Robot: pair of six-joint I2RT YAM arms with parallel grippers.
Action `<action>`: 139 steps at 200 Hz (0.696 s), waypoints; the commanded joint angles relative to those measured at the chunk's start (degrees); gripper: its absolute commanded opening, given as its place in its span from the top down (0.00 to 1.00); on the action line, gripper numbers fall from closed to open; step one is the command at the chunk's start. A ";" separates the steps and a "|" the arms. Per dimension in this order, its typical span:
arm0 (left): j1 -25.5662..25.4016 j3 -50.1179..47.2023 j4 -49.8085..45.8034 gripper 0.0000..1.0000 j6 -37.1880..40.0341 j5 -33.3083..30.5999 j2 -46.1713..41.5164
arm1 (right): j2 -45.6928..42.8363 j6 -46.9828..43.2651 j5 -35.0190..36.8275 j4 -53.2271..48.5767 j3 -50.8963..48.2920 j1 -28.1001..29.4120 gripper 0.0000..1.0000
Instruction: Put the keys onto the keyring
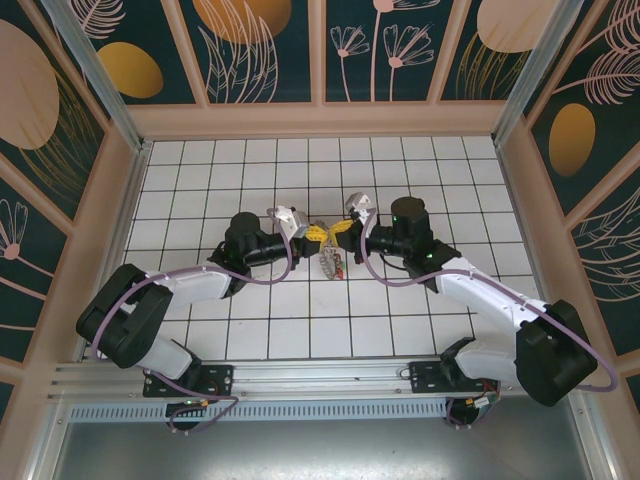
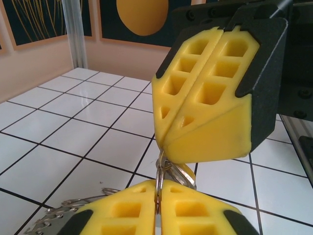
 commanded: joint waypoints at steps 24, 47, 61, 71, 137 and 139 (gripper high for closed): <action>0.20 3.38 -4.28 0.84 3.02 2.94 1.29 | 1.21 -0.77 -3.26 1.20 3.67 -0.25 1.00; 0.22 3.53 -5.16 0.81 3.72 2.34 1.26 | 1.58 -1.04 -3.44 0.87 4.00 -0.15 1.00; 0.21 3.59 -5.61 0.80 4.06 1.79 1.32 | 1.76 -1.12 -3.49 0.52 4.17 -0.13 1.00; 0.15 3.76 -6.26 0.81 4.32 1.30 1.41 | 1.85 -1.08 -3.53 0.58 4.23 -0.12 1.00; 0.17 4.50 -7.18 0.99 4.86 0.73 1.78 | 2.25 -1.44 -3.27 0.31 4.74 -0.18 1.00; 0.21 4.50 -7.18 1.00 4.86 0.63 1.81 | 2.24 -1.40 -3.09 0.24 4.75 -0.18 1.00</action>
